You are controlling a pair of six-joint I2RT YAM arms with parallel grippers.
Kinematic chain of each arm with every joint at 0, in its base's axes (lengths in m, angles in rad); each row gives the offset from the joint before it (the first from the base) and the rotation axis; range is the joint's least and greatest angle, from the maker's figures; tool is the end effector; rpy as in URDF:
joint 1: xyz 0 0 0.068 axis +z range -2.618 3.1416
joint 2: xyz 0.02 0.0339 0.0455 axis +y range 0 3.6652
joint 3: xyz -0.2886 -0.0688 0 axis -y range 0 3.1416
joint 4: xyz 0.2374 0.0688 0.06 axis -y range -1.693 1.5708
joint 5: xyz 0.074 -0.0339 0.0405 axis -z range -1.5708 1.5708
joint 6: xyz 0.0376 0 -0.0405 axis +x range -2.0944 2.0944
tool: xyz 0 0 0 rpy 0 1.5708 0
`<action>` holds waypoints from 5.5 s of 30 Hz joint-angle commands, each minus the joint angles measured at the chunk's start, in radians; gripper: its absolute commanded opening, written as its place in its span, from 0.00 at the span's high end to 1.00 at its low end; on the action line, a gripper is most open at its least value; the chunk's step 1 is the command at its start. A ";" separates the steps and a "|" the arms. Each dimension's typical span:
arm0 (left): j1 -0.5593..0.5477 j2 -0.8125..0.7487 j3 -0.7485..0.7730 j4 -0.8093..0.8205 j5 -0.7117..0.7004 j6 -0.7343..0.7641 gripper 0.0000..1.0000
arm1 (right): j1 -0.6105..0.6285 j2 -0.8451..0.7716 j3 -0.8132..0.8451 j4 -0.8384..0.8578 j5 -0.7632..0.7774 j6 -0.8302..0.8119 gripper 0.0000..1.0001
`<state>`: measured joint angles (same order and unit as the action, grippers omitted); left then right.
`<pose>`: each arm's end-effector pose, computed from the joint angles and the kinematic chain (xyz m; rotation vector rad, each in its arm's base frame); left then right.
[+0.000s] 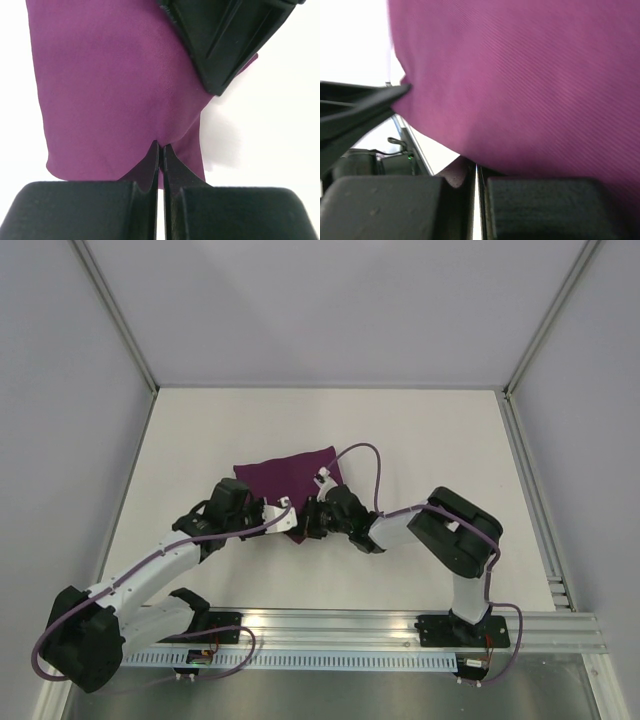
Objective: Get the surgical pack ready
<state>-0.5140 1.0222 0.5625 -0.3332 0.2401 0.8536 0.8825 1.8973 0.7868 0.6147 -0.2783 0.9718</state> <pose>0.1579 -0.0994 0.2295 1.5646 1.7372 -0.1159 0.2262 0.2913 0.1484 -0.0917 2.3730 1.3272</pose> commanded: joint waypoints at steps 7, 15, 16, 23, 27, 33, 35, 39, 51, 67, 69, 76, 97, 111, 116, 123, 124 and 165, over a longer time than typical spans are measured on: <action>-0.006 -0.037 0.062 0.005 0.065 -0.034 1.00 | 0.004 0.008 0.068 0.143 0.103 0.044 1.00; -0.006 -0.070 0.077 -0.007 0.084 -0.039 1.00 | -0.025 0.077 0.040 0.252 0.205 0.149 0.99; -0.006 -0.071 0.077 -0.009 0.082 -0.036 1.00 | -0.025 0.082 0.034 0.266 0.217 0.168 1.00; -0.006 -0.076 0.066 -0.030 0.061 -0.008 1.00 | -0.031 0.092 -0.020 0.367 0.359 0.200 0.99; -0.006 -0.085 0.065 -0.029 0.061 -0.005 1.00 | -0.050 0.131 -0.040 0.405 0.424 0.248 0.95; -0.006 -0.093 0.062 -0.040 0.061 0.007 1.00 | -0.076 0.207 -0.052 0.528 0.478 0.315 0.94; -0.006 -0.093 0.060 -0.041 0.056 0.015 1.00 | -0.076 0.212 -0.057 0.536 0.502 0.321 0.94; -0.004 -0.093 0.040 -0.043 0.050 0.025 1.00 | -0.096 0.221 -0.075 0.579 0.531 0.327 0.94; -0.004 -0.093 0.028 -0.046 0.039 0.047 1.00 | -0.159 0.301 -0.066 0.695 0.565 0.418 0.92; -0.004 -0.019 0.057 0.060 -0.056 -0.022 1.00 | -0.053 0.296 -0.005 0.504 0.344 0.476 0.96; -0.004 -0.019 0.056 0.062 -0.064 -0.028 1.00 | -0.033 0.293 0.012 0.482 0.334 0.476 0.96; -0.004 -0.042 0.063 0.069 -0.061 -0.045 1.00 | -0.008 0.270 0.063 0.387 0.298 0.444 0.96; -0.004 -0.117 0.019 0.000 -0.045 -0.022 1.00 | -0.115 0.344 0.215 0.411 0.448 0.505 0.86; 0.012 -0.109 -0.033 -0.053 -0.056 0.042 1.00 | -0.180 0.181 0.031 0.324 0.363 0.437 0.87; 0.012 -0.106 -0.018 -0.142 -0.033 0.084 1.00 | -0.201 0.008 -0.093 0.238 0.315 0.326 0.88; 0.012 -0.099 0.028 -0.265 0.008 0.101 0.77 | -0.227 -0.147 -0.002 -0.097 0.247 -0.016 0.82; 0.012 -0.096 0.034 -0.276 0.008 0.099 0.71 | -0.234 -0.155 0.015 -0.122 0.243 -0.083 0.79; 0.045 0.176 0.180 -0.162 0.024 -0.208 0.62 | -0.174 -0.190 0.203 -0.452 0.157 -0.412 0.73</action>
<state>-0.4664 1.2175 0.7383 -0.4515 0.2047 0.6167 0.7219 1.8072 0.9974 0.2581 -0.1829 0.5694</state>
